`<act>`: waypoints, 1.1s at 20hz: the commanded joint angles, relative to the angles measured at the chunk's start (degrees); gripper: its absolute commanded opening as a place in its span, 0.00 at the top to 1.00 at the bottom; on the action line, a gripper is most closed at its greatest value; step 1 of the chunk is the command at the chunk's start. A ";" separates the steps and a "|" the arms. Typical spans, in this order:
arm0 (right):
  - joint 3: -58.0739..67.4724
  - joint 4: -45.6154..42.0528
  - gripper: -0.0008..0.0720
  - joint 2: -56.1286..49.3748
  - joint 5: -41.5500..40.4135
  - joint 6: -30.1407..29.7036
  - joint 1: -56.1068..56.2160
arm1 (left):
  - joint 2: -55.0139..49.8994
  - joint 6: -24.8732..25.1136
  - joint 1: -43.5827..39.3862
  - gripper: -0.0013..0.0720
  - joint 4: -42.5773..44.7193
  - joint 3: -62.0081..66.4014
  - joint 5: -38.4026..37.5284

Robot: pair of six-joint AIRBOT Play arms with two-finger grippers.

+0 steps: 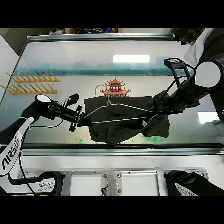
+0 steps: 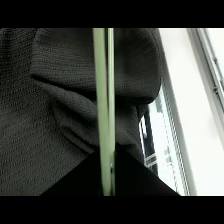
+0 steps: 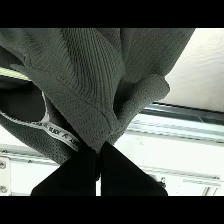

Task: Fold the clothes and pants, and hang the long-sleeved shirts on hangers.

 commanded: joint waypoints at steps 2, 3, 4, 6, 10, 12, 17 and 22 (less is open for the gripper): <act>0.07 1.99 0.97 0.02 -3.02 -0.85 0.13 | -0.04 1.03 -2.69 0.96 -0.24 -0.02 3.69; 0.07 2.62 0.97 0.00 -3.74 -1.11 0.42 | -0.04 1.29 -2.69 0.96 -0.42 -0.02 3.74; 0.07 2.60 0.97 0.00 -4.61 -1.31 1.07 | -0.04 1.64 -2.69 0.97 -1.07 -0.02 3.65; 0.07 2.64 0.97 -0.07 -6.69 -2.19 2.60 | -0.07 2.56 -2.62 0.97 -3.04 -0.02 3.67; 0.09 4.68 0.97 -0.20 -13.03 -2.21 5.81 | -0.92 2.69 -3.54 0.96 -3.74 -0.02 3.96; 0.20 8.15 0.97 -0.66 -16.74 -2.16 6.75 | -2.47 2.67 -3.52 0.97 -5.09 -0.02 2.93; 1.11 11.80 0.97 -4.22 -23.82 -2.05 9.66 | -3.50 2.69 -3.52 0.97 -6.08 -0.02 2.93; 6.01 11.54 0.97 -9.88 -27.74 -2.47 12.61 | -3.50 2.73 -3.52 0.97 -5.70 -0.02 2.93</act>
